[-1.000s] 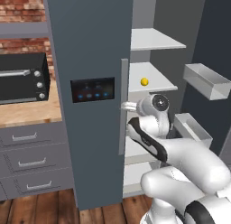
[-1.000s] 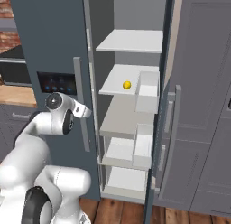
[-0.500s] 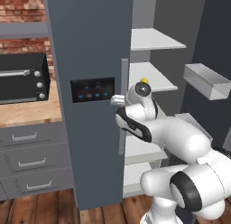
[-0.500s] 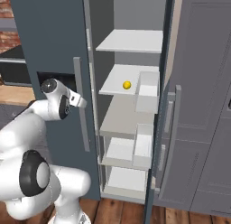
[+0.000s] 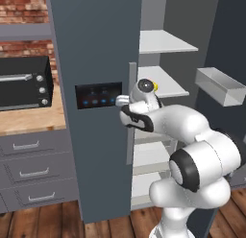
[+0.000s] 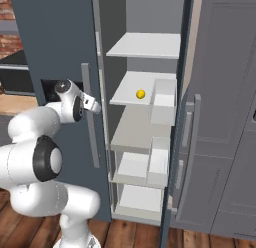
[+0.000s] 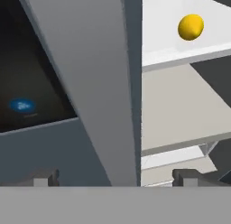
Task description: Retrieve a lemon from the fridge and place it on the cutting board with the fish.
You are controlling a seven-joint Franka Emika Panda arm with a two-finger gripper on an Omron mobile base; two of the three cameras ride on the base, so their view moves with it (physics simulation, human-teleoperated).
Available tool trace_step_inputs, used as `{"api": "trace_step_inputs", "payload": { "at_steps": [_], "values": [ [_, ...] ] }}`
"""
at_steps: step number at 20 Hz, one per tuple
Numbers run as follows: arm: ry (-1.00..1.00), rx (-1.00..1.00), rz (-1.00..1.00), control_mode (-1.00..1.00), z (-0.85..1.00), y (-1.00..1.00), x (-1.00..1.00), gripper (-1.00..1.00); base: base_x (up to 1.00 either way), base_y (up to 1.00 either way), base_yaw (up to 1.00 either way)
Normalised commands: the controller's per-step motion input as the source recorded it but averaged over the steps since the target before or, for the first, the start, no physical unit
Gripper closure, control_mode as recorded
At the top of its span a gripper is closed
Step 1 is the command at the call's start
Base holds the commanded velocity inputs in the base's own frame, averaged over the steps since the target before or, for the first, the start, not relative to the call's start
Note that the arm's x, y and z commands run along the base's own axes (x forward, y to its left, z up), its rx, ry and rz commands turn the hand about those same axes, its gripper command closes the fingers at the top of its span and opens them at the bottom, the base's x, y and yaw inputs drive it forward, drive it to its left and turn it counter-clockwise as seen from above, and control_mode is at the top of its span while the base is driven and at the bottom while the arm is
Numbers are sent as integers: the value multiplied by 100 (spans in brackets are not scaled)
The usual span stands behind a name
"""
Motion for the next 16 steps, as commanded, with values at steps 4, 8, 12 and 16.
{"api": "trace_step_inputs", "payload": {
  "at_steps": [4,8,12,16],
  "values": [
    [7,-6,0,-100,0,0,60,-100,0,0,0],
    [0,-7,0,-100,0,0,43,-100,0,0,0],
    [0,-7,0,-100,0,0,32,-100,0,0,0],
    [-5,-7,0,-100,-2,0,25,-100,0,0,0]
  ]
}}
